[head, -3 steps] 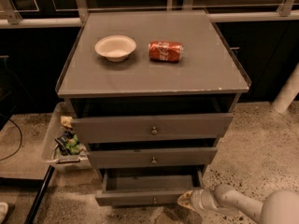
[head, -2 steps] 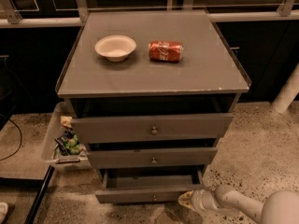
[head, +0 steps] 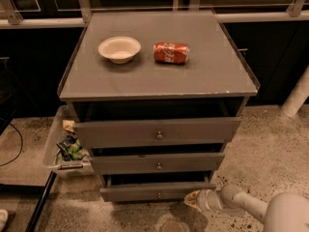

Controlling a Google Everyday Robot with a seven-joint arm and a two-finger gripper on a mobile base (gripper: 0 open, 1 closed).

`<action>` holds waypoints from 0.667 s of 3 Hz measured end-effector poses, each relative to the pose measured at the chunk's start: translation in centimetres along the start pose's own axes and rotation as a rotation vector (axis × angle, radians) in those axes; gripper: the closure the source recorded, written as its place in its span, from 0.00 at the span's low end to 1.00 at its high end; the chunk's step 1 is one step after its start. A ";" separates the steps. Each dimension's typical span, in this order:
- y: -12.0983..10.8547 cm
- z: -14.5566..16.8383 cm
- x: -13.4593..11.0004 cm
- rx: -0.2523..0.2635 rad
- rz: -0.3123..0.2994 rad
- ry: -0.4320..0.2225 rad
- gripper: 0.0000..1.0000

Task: Close bottom drawer

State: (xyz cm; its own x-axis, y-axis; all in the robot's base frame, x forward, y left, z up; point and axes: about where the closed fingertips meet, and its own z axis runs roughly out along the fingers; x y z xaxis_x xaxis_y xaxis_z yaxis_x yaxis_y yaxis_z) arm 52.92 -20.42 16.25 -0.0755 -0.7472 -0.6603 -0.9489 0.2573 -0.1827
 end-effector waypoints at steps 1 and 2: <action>0.0 0.0 0.0 0.000 0.000 0.000 0.58; -0.6 0.3 -0.1 0.008 -0.005 0.003 0.35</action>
Offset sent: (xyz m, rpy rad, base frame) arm 0.0190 -0.0032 0.0008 -0.0174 -0.0250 -0.0102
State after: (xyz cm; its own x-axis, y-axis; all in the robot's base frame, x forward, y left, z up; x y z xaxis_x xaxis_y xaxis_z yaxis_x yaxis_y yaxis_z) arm 53.63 -20.32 16.17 -0.0714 -0.7504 -0.6571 -0.9468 0.2582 -0.1919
